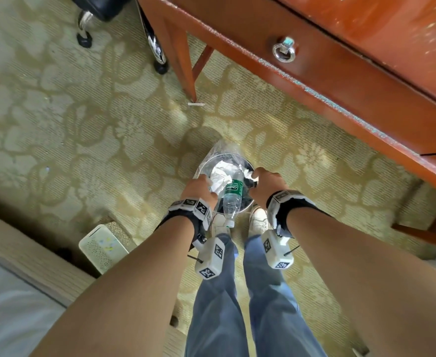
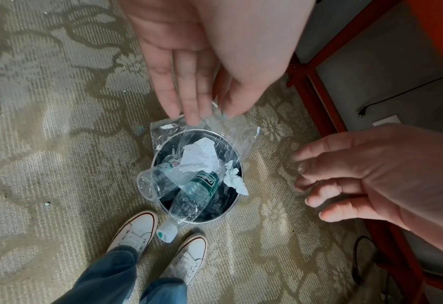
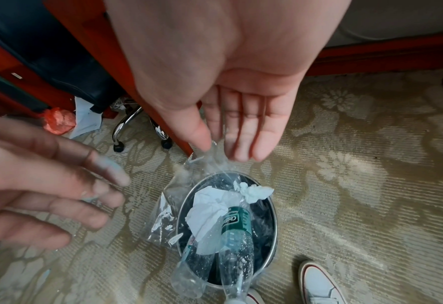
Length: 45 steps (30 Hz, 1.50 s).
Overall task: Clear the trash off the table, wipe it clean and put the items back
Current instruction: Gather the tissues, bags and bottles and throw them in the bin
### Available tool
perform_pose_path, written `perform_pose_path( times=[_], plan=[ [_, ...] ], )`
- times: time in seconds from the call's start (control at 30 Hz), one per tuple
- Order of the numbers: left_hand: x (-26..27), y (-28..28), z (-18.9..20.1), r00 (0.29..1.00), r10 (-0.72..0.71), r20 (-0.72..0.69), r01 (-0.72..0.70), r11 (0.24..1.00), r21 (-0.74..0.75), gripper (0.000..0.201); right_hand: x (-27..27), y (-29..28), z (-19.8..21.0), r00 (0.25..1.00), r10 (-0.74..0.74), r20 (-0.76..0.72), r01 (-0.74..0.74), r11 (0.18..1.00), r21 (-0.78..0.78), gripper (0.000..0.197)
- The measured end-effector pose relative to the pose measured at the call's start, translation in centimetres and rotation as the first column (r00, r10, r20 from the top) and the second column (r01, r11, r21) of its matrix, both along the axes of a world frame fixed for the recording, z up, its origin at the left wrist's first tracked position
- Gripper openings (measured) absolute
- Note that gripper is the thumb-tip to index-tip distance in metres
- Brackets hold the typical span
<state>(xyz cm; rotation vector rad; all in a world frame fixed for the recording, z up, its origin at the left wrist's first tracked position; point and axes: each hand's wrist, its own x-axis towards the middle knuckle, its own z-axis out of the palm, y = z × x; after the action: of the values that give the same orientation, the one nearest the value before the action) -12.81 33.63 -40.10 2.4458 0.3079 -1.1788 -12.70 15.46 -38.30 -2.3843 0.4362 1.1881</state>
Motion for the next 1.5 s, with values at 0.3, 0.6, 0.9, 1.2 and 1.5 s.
perform_pose_path(
  times=[0.3,0.6,0.9,1.2,1.5],
  plan=[
    [6.6,-5.3,16.1,0.930,-0.351,0.109,0.352,0.936,0.007,0.017,3.9,-5.5,16.8,0.987,0.016,0.161,-0.011,0.999,-0.033,0.023],
    [13.0,-17.1,39.5,0.720,-0.498,0.484,0.559,0.829,0.021,0.025,8.6,-18.3,40.5,0.828,-0.103,0.552,0.244,0.951,-0.189,0.026],
    [18.8,-29.5,45.2,0.592,-0.543,0.595,0.633,0.771,0.073,0.020,9.9,-31.0,44.7,0.787,-0.165,0.595,0.358,0.907,-0.221,0.033],
    [27.3,-42.4,37.1,0.679,-0.617,0.398,0.583,0.783,0.220,0.061,22.6,-42.6,36.8,0.881,-0.083,0.465,0.189,0.964,-0.186,0.035],
    [29.3,-46.9,30.3,0.723,-0.646,0.245,0.569,0.758,0.318,0.088,33.4,-45.2,29.5,0.909,0.014,0.417,0.003,0.999,-0.040,0.060]
  ],
)
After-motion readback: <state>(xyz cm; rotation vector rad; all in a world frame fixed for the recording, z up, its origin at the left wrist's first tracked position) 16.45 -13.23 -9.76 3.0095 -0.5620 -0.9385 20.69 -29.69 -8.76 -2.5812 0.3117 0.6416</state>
